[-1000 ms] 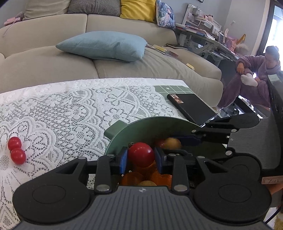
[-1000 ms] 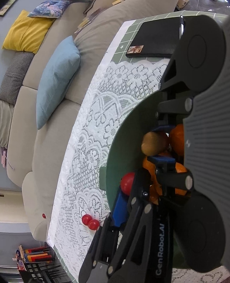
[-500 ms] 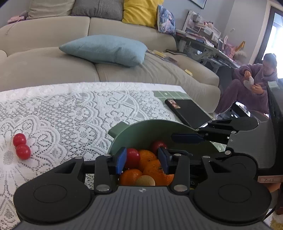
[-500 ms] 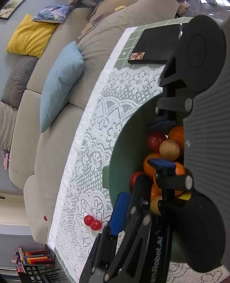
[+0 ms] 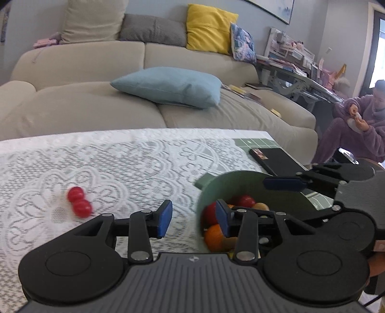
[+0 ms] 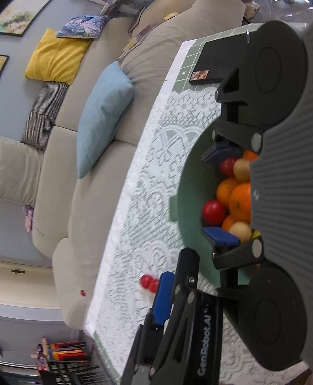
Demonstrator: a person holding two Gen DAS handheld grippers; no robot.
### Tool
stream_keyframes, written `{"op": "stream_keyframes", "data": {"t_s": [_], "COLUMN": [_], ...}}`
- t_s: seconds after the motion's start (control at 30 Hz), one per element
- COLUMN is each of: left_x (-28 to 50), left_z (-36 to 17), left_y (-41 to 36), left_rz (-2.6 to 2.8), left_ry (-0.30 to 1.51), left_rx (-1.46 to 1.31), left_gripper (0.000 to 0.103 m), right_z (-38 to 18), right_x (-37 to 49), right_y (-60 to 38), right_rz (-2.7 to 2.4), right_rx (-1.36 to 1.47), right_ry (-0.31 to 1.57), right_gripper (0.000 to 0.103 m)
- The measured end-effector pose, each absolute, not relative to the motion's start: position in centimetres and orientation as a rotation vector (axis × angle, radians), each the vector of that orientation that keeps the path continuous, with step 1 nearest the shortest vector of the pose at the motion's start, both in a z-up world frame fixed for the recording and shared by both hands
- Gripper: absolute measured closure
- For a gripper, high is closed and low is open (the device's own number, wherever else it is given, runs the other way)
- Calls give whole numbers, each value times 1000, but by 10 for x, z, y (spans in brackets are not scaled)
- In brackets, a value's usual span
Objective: Organize fruits
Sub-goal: 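Withdraw both open tools toward the last two red tomatoes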
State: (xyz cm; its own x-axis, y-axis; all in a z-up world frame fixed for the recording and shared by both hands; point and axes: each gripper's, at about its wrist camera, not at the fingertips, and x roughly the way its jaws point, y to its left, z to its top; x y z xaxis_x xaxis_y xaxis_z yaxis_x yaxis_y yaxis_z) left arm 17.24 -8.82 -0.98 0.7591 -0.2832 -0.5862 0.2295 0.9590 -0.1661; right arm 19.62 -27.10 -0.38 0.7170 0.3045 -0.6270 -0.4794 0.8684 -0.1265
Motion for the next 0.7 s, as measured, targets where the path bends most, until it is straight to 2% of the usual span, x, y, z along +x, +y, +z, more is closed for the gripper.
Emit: {"op": "stream_keyframes", "data": {"t_s": [0.37, 0.7], "left_x": [154, 150], "left_z": [-8, -17], "left_y": [-32, 22], "left_rz": [-154, -62], "left_ry": [613, 624], "left_rx": [-85, -135], "left_gripper": [54, 54], "right_z": [-9, -22], "right_x": [168, 155], "right_y": [-222, -159], "right_rz": [448, 499], "right_rx": [-214, -269], "right_ry": [552, 505], "right_gripper": [41, 39]}}
